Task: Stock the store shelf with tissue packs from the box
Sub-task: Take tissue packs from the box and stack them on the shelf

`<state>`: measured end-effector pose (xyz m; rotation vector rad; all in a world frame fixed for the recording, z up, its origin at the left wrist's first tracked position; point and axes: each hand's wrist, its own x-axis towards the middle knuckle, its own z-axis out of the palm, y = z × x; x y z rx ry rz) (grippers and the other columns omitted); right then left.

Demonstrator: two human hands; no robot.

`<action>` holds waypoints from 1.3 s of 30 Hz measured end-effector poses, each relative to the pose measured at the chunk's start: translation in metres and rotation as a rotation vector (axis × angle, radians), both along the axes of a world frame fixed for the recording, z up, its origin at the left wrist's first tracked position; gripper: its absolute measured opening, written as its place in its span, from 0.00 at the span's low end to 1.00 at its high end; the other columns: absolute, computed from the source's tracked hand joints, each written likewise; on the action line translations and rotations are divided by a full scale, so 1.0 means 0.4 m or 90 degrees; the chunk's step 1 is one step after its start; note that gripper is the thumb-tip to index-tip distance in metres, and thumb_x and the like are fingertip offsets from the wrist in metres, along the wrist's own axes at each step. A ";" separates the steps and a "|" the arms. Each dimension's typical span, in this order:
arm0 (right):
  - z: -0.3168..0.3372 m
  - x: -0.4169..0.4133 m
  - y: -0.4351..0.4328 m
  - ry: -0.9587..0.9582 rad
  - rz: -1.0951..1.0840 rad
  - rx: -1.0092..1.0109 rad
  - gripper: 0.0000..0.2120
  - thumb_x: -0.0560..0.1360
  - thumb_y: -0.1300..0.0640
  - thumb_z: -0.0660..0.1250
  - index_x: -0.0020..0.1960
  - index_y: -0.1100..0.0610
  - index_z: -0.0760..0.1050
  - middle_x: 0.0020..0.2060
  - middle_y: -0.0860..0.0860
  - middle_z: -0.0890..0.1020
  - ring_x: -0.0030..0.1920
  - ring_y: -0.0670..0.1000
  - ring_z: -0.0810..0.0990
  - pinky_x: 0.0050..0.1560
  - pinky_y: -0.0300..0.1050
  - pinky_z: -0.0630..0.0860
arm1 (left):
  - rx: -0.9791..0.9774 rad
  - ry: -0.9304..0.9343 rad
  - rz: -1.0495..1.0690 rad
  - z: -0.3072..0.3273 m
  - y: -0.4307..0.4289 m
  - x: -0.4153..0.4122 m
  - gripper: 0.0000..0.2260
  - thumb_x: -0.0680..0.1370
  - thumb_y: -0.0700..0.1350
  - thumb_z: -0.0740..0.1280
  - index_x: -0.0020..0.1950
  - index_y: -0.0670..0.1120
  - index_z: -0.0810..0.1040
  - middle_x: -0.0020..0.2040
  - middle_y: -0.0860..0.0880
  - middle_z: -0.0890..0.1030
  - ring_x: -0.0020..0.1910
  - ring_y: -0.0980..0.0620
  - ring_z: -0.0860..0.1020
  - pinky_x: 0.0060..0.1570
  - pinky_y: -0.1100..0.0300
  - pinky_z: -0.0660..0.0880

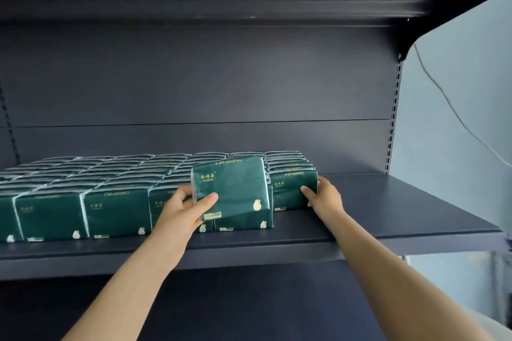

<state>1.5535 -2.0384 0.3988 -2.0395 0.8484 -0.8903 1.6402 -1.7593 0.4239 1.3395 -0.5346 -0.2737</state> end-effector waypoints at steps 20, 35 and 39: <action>0.061 -0.191 0.196 -0.272 0.153 0.189 0.14 0.79 0.48 0.60 0.55 0.57 0.76 0.50 0.51 0.82 0.52 0.50 0.80 0.55 0.47 0.77 | 0.073 0.002 -0.020 -0.025 -0.078 -0.135 0.10 0.73 0.42 0.72 0.52 0.46 0.75 0.51 0.49 0.82 0.55 0.49 0.79 0.59 0.51 0.74; 0.065 -0.272 0.156 -0.276 0.083 0.152 0.10 0.73 0.61 0.71 0.52 0.56 0.75 0.44 0.48 0.82 0.41 0.44 0.81 0.34 0.34 0.77 | 0.317 -0.560 0.125 -0.008 -0.098 -0.138 0.15 0.77 0.50 0.67 0.59 0.43 0.75 0.56 0.50 0.78 0.54 0.55 0.75 0.55 0.65 0.69; 0.069 -0.199 0.099 -0.240 -0.001 0.110 0.11 0.74 0.59 0.70 0.55 0.57 0.74 0.51 0.52 0.81 0.48 0.50 0.80 0.44 0.42 0.78 | 0.486 -0.774 0.184 0.024 -0.118 -0.093 0.24 0.79 0.55 0.61 0.70 0.43 0.68 0.67 0.48 0.70 0.68 0.50 0.65 0.67 0.59 0.60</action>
